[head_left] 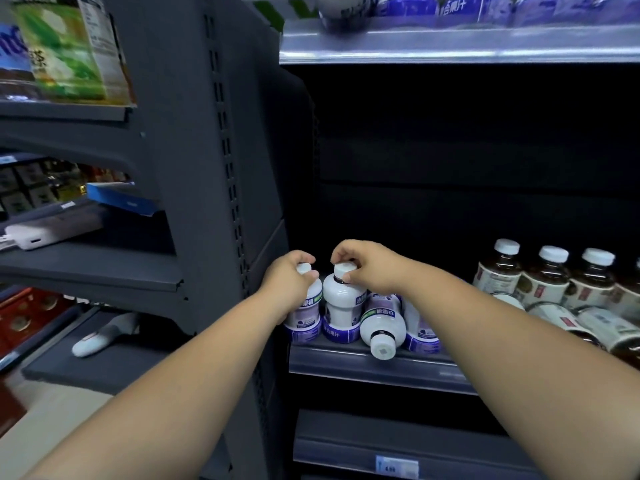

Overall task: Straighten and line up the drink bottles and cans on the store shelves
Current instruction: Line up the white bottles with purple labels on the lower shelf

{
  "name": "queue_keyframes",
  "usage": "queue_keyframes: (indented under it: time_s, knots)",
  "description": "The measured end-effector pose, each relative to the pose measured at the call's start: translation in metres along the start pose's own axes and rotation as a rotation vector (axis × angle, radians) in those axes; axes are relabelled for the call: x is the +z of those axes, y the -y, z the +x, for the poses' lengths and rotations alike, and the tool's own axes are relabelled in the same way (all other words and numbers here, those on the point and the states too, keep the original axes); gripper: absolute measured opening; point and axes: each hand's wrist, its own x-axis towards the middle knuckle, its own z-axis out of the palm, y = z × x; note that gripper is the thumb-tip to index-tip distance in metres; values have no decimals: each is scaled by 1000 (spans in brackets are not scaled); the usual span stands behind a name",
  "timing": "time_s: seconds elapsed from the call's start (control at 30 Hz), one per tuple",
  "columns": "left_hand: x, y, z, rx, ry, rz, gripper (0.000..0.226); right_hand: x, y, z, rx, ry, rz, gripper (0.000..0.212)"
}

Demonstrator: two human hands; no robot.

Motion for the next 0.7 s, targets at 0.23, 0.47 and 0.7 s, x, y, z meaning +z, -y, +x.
queue_keyframes:
  time_s: [0.23, 0.47, 0.7]
  knots:
    - [-3, 1, -4, 3, 36, 11, 35, 4, 1, -1, 60, -40, 14, 32]
    - [0, 1, -4, 9, 39, 8, 45, -3, 7, -2, 28, 42, -38, 41]
    - [0, -1, -2, 5, -25, 70, 36, -13, 1, -1, 5, 26, -173, 33]
